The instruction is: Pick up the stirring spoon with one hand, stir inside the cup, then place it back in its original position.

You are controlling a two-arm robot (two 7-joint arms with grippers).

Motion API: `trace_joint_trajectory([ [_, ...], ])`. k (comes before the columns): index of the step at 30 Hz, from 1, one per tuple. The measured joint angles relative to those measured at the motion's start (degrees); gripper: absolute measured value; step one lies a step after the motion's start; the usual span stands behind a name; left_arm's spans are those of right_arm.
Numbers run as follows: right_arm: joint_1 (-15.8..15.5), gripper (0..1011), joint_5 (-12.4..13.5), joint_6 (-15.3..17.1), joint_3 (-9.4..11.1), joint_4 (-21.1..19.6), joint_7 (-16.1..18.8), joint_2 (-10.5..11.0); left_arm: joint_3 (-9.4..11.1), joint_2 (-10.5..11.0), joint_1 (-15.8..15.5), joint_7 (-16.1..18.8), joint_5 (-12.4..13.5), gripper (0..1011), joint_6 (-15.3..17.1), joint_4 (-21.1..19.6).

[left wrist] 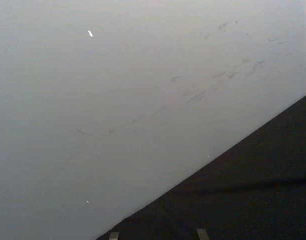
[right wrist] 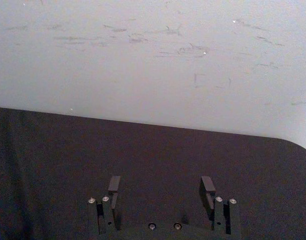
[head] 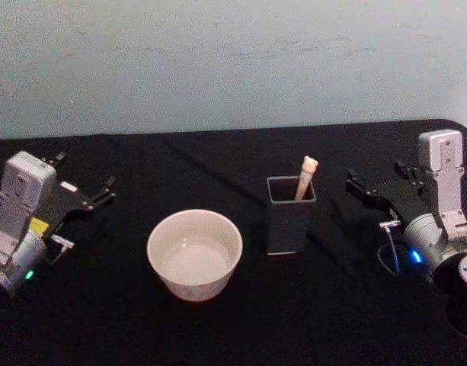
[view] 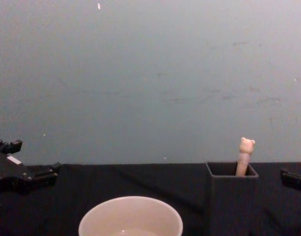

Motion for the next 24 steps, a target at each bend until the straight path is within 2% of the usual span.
trace_joint_trajectory([
  [24, 0.0, 1000, 0.1, 0.0, 0.0, 0.0, 0.0, 0.0, 0.0, 0.0, 0.0, 0.0, 0.0, 1001, 0.0, 0.0],
])
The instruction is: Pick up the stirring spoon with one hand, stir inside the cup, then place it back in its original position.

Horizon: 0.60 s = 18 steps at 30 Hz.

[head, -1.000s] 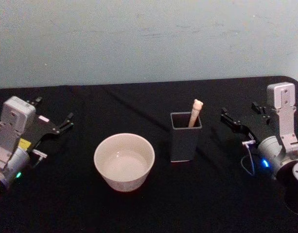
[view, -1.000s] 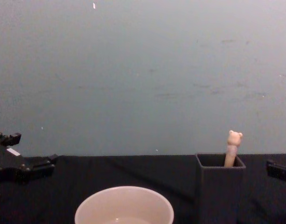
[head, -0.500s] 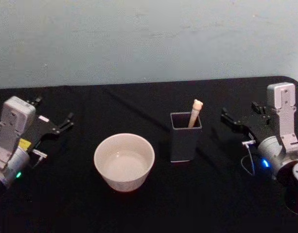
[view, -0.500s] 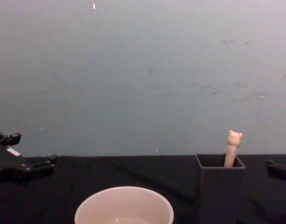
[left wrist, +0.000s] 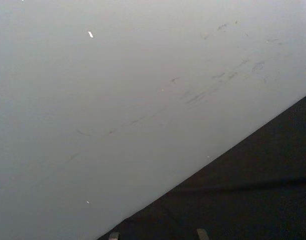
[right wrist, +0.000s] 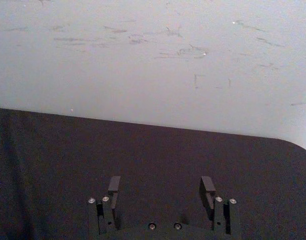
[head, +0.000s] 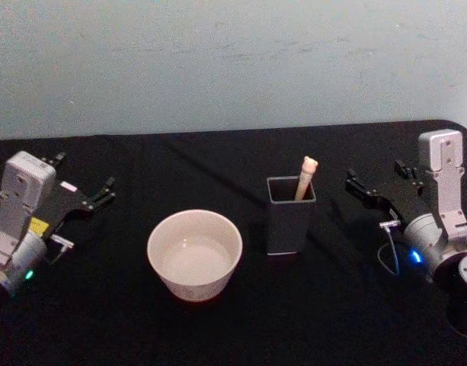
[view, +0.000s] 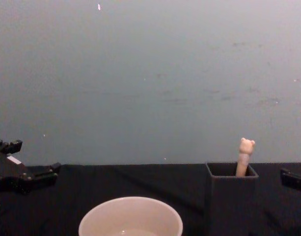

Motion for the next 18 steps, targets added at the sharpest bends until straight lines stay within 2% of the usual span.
trace_joint_trajectory([
  [18, 0.0, 1000, 0.0, 0.0, 0.0, 0.0, 0.0, 0.0, 0.0, 0.0, 0.0, 0.0, 0.0, 1001, 0.0, 0.0],
])
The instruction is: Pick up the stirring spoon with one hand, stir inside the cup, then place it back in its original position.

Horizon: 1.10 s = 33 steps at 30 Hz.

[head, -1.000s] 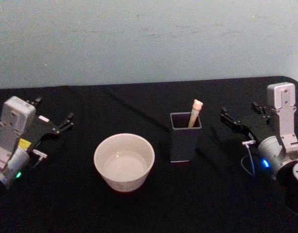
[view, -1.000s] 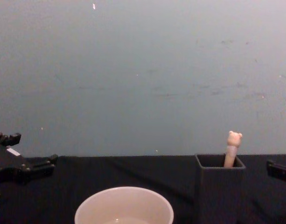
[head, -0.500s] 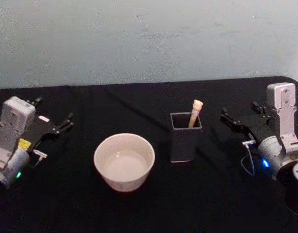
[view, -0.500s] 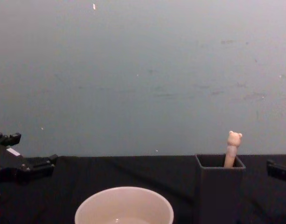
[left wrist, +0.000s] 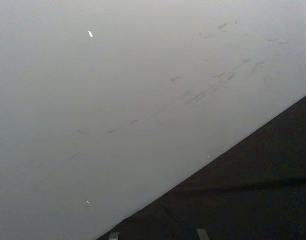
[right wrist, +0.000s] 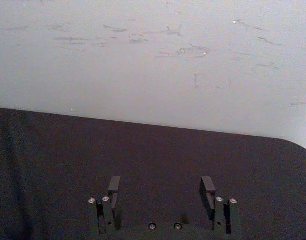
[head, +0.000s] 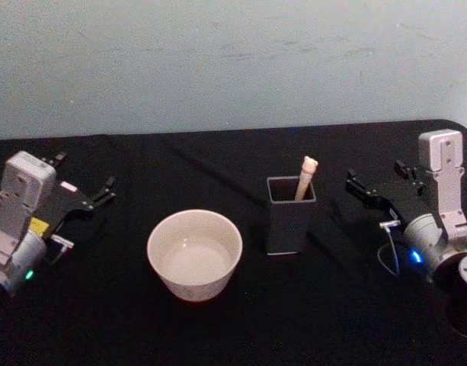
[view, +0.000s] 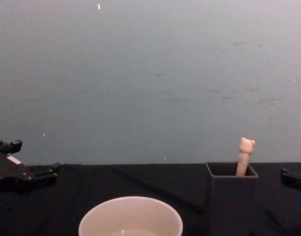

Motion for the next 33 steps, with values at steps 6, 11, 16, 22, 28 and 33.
trace_joint_trajectory([
  [6, 0.0, 1000, 0.0, 0.0, 0.0, 0.0, 0.0, 0.0, 0.0, 0.0, 0.0, 0.0, 0.0, 1001, 0.0, 0.0],
  [11, 0.0, 1000, 0.0, 0.0, 0.0, 0.0, 0.0, 0.0, 0.0, 0.0, 0.0, 0.0, 0.0, 1001, 0.0, 0.0],
  [16, 0.0, 1000, 0.0, 0.0, 0.0, 0.0, 0.0, 0.0, 0.0, 0.0, 0.0, 0.0, 0.0, 1001, 0.0, 0.0],
  [22, 0.0, 1000, 0.0, 0.0, 0.0, 0.0, 0.0, 0.0, 0.0, 0.0, 0.0, 0.0, 0.0, 1001, 0.0, 0.0],
  [28, 0.0, 1000, 0.0, 0.0, 0.0, 0.0, 0.0, 0.0, 0.0, 0.0, 0.0, 0.0, 0.0, 1001, 0.0, 0.0],
  [33, 0.0, 1000, 0.0, 0.0, 0.0, 0.0, 0.0, 0.0, 0.0, 0.0, 0.0, 0.0, 0.0, 1001, 0.0, 0.0],
])
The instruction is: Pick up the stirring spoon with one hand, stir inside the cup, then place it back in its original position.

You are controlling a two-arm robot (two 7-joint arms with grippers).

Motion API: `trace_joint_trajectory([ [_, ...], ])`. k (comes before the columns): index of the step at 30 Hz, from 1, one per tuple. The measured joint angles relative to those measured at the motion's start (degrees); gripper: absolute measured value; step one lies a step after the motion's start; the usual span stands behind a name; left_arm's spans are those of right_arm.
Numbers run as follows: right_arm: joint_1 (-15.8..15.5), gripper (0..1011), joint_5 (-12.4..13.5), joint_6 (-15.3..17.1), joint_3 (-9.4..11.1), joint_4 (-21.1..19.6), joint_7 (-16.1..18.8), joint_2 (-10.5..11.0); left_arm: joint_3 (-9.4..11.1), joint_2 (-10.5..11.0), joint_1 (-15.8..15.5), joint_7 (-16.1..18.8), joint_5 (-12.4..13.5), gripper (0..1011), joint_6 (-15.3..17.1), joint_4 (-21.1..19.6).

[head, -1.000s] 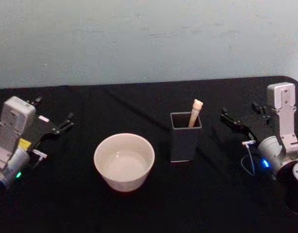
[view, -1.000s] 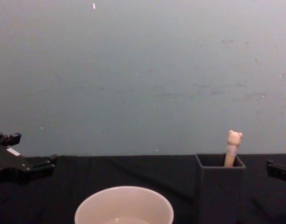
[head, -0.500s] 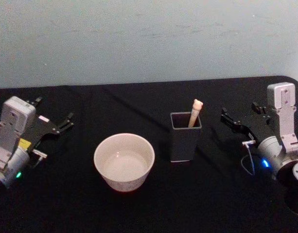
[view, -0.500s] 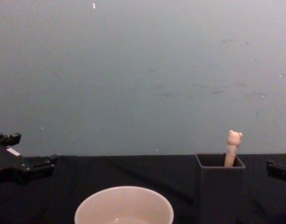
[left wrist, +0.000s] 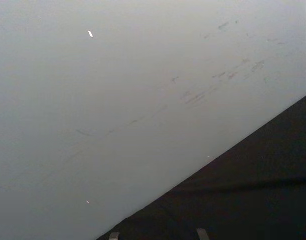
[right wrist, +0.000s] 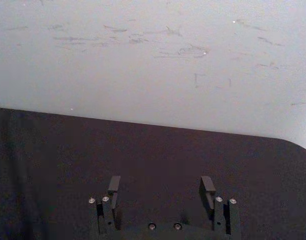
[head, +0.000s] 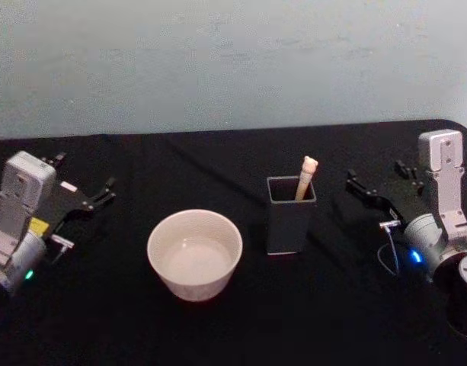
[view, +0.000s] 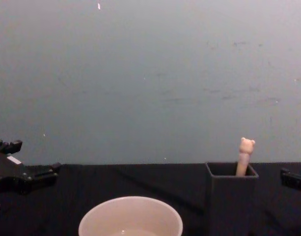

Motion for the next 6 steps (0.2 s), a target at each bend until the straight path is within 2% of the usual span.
trace_joint_trajectory([
  [6, 0.0, 1000, 0.0, 0.0, 0.0, 0.0, 0.0, 0.0, 0.0, 0.0, 0.0, 0.0, 0.0, 1001, 0.0, 0.0],
])
